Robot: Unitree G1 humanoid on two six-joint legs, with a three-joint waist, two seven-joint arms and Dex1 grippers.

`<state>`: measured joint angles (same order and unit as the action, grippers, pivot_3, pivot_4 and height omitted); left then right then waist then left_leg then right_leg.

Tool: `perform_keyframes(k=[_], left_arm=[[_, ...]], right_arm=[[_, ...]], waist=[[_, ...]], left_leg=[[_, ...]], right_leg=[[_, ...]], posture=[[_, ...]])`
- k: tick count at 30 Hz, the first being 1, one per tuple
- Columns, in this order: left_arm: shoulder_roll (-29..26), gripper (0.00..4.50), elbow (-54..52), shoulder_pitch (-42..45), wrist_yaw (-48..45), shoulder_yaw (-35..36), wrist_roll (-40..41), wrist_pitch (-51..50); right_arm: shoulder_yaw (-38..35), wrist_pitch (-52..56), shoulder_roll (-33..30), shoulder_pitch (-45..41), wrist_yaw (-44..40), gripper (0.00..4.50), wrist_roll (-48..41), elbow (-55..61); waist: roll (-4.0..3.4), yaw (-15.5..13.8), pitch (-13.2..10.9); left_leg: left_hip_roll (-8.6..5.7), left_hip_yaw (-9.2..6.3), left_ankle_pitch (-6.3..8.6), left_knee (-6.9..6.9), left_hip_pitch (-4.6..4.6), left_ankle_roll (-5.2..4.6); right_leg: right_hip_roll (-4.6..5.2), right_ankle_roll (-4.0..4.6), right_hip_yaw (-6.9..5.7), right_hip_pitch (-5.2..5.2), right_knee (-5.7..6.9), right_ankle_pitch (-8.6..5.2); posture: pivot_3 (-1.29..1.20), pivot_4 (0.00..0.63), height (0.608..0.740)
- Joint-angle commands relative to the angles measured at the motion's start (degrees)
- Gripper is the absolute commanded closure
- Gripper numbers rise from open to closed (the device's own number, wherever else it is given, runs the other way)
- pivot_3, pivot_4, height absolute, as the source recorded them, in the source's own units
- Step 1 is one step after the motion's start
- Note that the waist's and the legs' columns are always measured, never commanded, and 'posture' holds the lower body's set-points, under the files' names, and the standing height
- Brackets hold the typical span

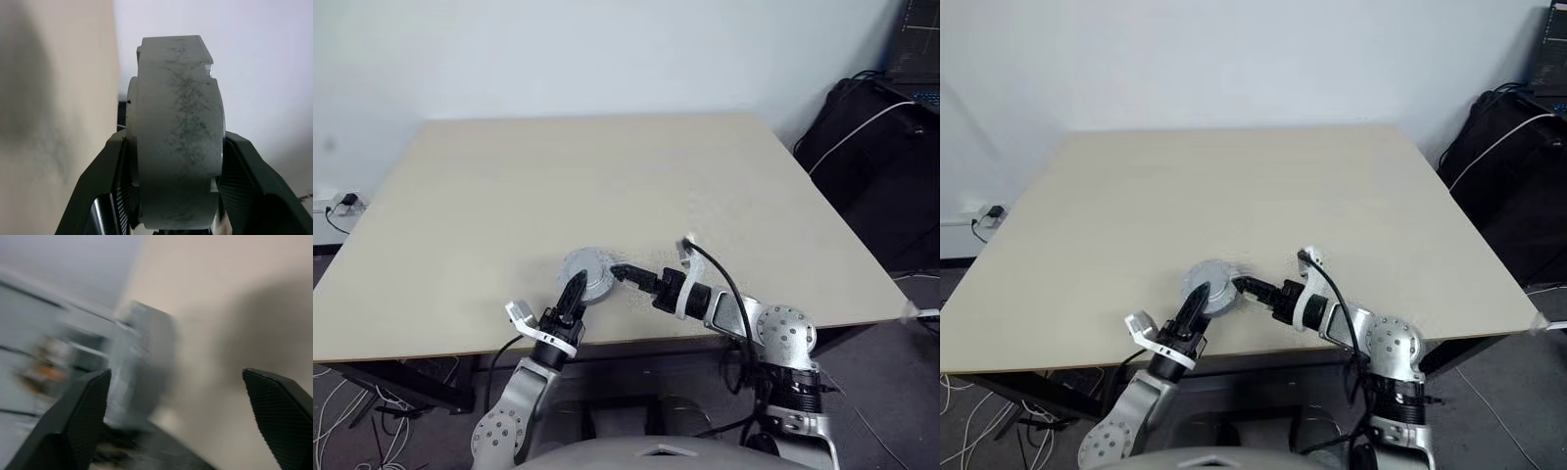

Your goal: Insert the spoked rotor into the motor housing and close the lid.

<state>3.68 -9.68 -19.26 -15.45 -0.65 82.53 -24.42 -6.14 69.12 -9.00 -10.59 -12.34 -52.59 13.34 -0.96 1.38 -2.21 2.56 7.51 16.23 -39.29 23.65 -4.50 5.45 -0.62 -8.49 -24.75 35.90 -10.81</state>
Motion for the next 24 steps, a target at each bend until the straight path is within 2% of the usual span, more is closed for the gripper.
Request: perform_keyframes(k=[1, 3, 6, 10, 16, 24], left_arm=[[6.42, 2.41, -2.87, 3.84, 0.55, 0.83, -1.73, 3.16], [5.92, 2.41, -2.52, 5.46, 1.05, 1.9, -2.56, 4.42], [5.2, 2.41, -0.76, 9.12, 2.54, 4.25, -4.23, 6.74], [4.34, 2.41, 3.94, 14.85, 5.26, 7.62, -7.3, 10.02], [3.76, 2.41, 14.8, 25.0, 8.09, 14.66, -10.79, 14.05], [1.16, 2.41, 29.8, 38.23, 8.51, 21.88, -15.61, 15.05]], right_arm=[[9.6, -11.93, -5.8, 1.67, -4.29, 0.0, 11.82, 5.64], [15.55, -20.47, -9.71, 3.13, -6.52, 0.0, 19.81, 7.14], [23.91, -40.05, -14.09, 5.87, -7.4, 0.0, 35.56, 6.22], [27.28, -56.4, -14.66, 8.67, -6.92, 0.0, 46.03, 1.23], [26.9, -65.96, -12.93, 11.33, -6.71, 0.0, 51.46, -4.07], [25.59, -65.86, -10.3, 14.13, -6.94, 0.0, 52.65, -4.76]], waist=[[0.02, -0.03, -0.01], [0.07, -0.12, -0.03], [0.12, -0.2, -0.03], [0.41, -0.22, -0.02], [0.87, -0.29, 0.03], [1.31, -0.87, 0.02]], left_leg=[[0.0, 0.0, 0.0, 0.0, 0.0, 0.0], [0.0, -0.01, 0.0, -0.02, 0.01, 0.01], [0.01, -0.01, -0.02, -0.05, -0.05, 0.03], [0.0, -0.01, -0.05, -0.12, -0.07, 0.03], [0.01, -0.04, -0.25, -0.23, -0.06, 0.28], [-0.05, -0.12, -0.34, -0.37, 0.03, 0.08]], right_leg=[[0.0, 0.0, 0.0, 0.0, 0.0, 0.0], [-0.01, 0.0, -0.02, 0.0, 0.0, 0.0], [-0.02, 0.0, -0.02, 0.06, 0.03, 0.0], [-0.06, -0.03, -0.02, 0.13, 0.03, 0.01], [-0.11, -0.05, 0.0, 0.19, 0.04, 0.02], [-0.11, -0.09, 0.0, 0.25, 0.02, 0.05]], posture=[[0.0, 0.0, 0.74], [0.0, 0.0, 0.74], [0.0, 0.0, 0.74], [0.0, 0.0, 0.74], [0.0, 0.0, 0.74], [0.0, 0.0, 0.74]])
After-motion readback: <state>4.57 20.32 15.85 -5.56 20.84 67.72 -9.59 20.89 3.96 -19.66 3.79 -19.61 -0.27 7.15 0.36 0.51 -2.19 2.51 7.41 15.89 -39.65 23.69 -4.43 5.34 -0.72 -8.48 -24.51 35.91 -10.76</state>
